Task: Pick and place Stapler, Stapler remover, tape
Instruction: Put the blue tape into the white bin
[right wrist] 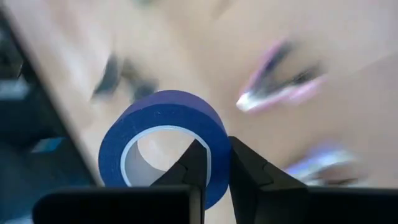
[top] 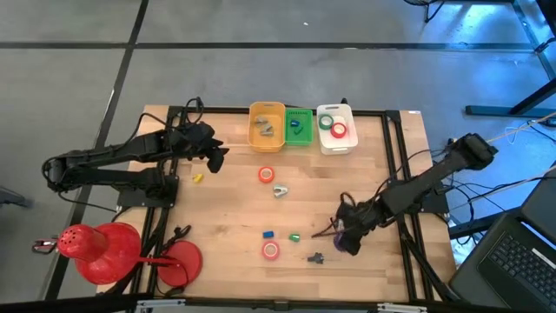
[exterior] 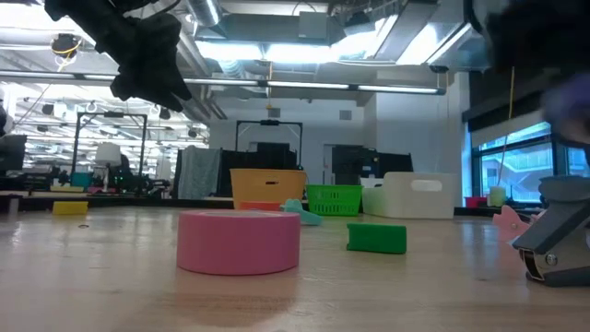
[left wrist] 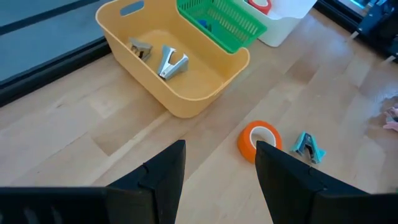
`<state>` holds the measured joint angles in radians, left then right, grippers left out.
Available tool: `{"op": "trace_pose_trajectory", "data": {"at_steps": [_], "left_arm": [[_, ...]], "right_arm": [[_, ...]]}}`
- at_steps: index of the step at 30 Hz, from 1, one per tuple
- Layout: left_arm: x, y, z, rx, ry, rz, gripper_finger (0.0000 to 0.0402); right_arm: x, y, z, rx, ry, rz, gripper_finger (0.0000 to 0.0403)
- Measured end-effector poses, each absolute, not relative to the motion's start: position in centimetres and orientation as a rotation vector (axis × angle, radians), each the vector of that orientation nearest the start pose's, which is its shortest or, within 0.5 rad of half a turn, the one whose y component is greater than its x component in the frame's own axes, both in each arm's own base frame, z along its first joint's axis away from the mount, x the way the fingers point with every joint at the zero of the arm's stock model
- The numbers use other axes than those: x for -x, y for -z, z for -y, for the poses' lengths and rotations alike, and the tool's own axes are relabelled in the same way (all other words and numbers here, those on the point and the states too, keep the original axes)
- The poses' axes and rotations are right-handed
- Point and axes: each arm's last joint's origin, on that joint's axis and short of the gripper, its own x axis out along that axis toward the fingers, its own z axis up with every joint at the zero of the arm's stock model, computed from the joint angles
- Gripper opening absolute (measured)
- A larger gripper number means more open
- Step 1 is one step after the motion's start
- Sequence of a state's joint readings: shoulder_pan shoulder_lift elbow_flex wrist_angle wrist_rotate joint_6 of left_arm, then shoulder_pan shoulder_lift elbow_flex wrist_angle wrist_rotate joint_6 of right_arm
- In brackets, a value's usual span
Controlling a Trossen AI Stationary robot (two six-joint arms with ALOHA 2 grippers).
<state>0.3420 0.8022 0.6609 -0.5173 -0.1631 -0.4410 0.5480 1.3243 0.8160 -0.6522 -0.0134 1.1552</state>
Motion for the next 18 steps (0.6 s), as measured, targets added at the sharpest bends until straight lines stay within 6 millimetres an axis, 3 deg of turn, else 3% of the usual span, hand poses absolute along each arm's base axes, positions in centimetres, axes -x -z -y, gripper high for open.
{"op": "trace_pose_trajectory", "data": {"at_steps": [4,8,18], "left_arm": [[-15.4,-26.0,-6.0,0.472,-0.631,-0.539,0.0184],[-15.6,-26.1,-6.1,0.46,-0.636,-0.518,0.0184],[-15.7,-26.1,-6.2,0.451,-0.668,-0.5,0.0184]], "right_arm": [[-19.8,-23.6,-8.8,-0.561,0.432,-1.06,0.0037],[-19.5,-25.4,-4.5,-0.49,0.567,-0.939,0.0037],[-19.6,-26.1,6.8,-0.351,0.689,-0.936,0.0037]]}}
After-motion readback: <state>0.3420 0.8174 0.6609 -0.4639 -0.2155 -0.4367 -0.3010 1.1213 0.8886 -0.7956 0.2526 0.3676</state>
